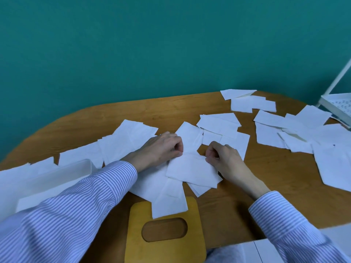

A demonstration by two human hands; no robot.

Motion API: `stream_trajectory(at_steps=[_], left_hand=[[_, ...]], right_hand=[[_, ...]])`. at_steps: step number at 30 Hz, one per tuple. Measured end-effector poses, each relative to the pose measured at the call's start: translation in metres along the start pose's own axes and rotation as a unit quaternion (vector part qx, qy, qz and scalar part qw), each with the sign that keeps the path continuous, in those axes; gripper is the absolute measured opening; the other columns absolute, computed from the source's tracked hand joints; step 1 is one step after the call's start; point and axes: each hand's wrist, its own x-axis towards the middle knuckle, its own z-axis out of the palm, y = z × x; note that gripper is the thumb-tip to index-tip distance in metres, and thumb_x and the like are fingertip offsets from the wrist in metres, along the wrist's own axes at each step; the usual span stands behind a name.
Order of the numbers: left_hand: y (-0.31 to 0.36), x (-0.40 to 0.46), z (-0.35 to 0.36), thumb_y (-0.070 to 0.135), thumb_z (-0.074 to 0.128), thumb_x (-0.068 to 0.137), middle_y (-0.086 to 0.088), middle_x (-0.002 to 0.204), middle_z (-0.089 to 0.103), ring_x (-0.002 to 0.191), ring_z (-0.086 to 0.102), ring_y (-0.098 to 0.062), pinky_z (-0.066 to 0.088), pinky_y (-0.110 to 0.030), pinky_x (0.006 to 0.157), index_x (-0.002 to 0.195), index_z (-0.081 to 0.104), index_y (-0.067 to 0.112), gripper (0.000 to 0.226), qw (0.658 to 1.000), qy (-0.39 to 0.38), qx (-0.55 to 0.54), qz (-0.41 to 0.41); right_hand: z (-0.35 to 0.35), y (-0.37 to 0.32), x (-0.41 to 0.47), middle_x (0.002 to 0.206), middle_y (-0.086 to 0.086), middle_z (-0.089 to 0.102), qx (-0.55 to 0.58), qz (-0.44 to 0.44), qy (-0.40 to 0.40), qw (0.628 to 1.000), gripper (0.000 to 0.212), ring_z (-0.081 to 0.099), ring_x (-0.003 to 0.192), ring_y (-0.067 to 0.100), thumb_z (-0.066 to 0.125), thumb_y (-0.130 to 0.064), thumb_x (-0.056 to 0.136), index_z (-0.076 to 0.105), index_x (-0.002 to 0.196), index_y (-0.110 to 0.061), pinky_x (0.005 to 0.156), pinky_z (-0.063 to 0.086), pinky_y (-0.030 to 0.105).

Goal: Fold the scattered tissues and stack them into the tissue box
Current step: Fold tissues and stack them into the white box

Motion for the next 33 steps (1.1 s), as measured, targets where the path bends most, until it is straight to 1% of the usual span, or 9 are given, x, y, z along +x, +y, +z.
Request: stream_trajectory(at_steps=[5, 8, 11, 14, 19, 23, 27, 30, 33], left_hand=[[0.006, -0.01, -0.023, 0.034, 0.059, 0.098, 0.011, 0.092, 0.06, 0.094, 0.047, -0.003, 0.049, -0.035, 0.08, 0.1, 0.058, 0.033, 0.003, 0.999, 0.005, -0.032, -0.004], [0.01, -0.025, -0.05, 0.029, 0.061, 0.098, 0.01, 0.088, 0.06, 0.088, 0.056, -0.011, 0.051, -0.039, 0.076, 0.1, 0.056, 0.033, 0.007, 0.995, 0.046, -0.092, 0.012], [0.013, -0.052, -0.084, 0.021, 0.063, 0.097, 0.005, 0.087, 0.062, 0.083, 0.057, -0.014, 0.049, -0.034, 0.073, 0.098, 0.058, 0.031, 0.011, 0.987, 0.107, -0.115, 0.015], [0.007, -0.091, -0.114, 0.016, 0.065, 0.095, 0.005, 0.087, 0.065, 0.08, 0.059, -0.014, 0.05, -0.029, 0.073, 0.094, 0.062, 0.031, 0.015, 0.979, 0.147, -0.14, -0.015], [-0.016, -0.171, -0.141, 0.011, 0.069, 0.093, 0.007, 0.085, 0.069, 0.073, 0.061, -0.014, 0.05, -0.025, 0.069, 0.084, 0.07, 0.034, 0.024, 0.97, 0.171, -0.145, -0.099], [-0.04, -0.232, -0.146, 0.013, 0.072, 0.091, 0.011, 0.078, 0.068, 0.063, 0.058, -0.007, 0.046, -0.016, 0.062, 0.081, 0.072, 0.035, 0.024, 0.958, 0.187, -0.117, -0.181], [-0.07, -0.277, -0.131, 0.013, 0.07, 0.091, 0.011, 0.08, 0.067, 0.055, 0.055, -0.003, 0.041, -0.021, 0.06, 0.083, 0.072, 0.036, 0.024, 0.943, 0.182, -0.099, -0.259], [-0.087, -0.296, -0.112, 0.011, 0.07, 0.091, 0.01, 0.079, 0.066, 0.056, 0.055, -0.002, 0.039, -0.014, 0.057, 0.081, 0.071, 0.037, 0.028, 0.936, 0.175, -0.11, -0.283], [-0.094, -0.302, -0.095, 0.01, 0.068, 0.093, 0.01, 0.084, 0.066, 0.068, 0.056, 0.001, 0.041, -0.012, 0.061, 0.082, 0.071, 0.036, 0.029, 0.936, 0.175, -0.109, -0.286]], right_hand=[[-0.029, -0.017, 0.001, 0.081, -0.007, 0.065, 0.095, -0.003, -0.001, 0.995, 0.021, 0.057, 0.07, 0.009, 0.064, -0.009, 0.09, 0.063, 0.082, -0.028, 0.059, 0.042, 0.018], [-0.054, -0.041, 0.004, 0.083, -0.01, 0.067, 0.106, -0.038, 0.016, 0.994, 0.02, 0.06, 0.071, 0.009, 0.066, -0.009, 0.091, 0.067, 0.082, -0.028, 0.061, 0.044, 0.017], [-0.074, -0.076, 0.008, 0.085, -0.014, 0.069, 0.113, -0.09, 0.03, 0.989, 0.02, 0.06, 0.072, 0.005, 0.066, -0.011, 0.091, 0.07, 0.083, -0.028, 0.059, 0.043, 0.012], [-0.078, -0.114, 0.015, 0.081, -0.015, 0.07, 0.145, -0.145, 0.009, 0.979, 0.019, 0.058, 0.072, 0.004, 0.067, -0.012, 0.091, 0.073, 0.083, -0.028, 0.06, 0.04, 0.013], [-0.043, -0.173, 0.026, 0.08, -0.016, 0.07, 0.186, -0.202, -0.059, 0.96, 0.025, 0.057, 0.07, 0.008, 0.066, -0.009, 0.091, 0.074, 0.082, -0.031, 0.063, 0.039, 0.023], [0.001, -0.224, 0.025, 0.074, -0.021, 0.066, 0.181, -0.24, -0.127, 0.945, 0.029, 0.051, 0.06, 0.003, 0.06, -0.003, 0.093, 0.076, 0.084, -0.025, 0.057, 0.036, 0.013], [0.051, -0.258, 0.03, 0.079, -0.016, 0.067, 0.163, -0.257, -0.177, 0.936, 0.032, 0.054, 0.064, 0.004, 0.058, -0.004, 0.093, 0.076, 0.083, -0.029, 0.059, 0.041, 0.018], [0.077, -0.269, 0.031, 0.079, -0.011, 0.068, 0.116, -0.262, -0.203, 0.936, 0.032, 0.059, 0.07, 0.008, 0.058, -0.008, 0.093, 0.075, 0.084, -0.033, 0.061, 0.045, 0.021], [0.093, -0.273, 0.029, 0.082, -0.01, 0.071, 0.073, -0.26, -0.209, 0.94, 0.03, 0.06, 0.078, 0.008, 0.057, -0.01, 0.093, 0.076, 0.086, -0.033, 0.072, 0.043, 0.023]])
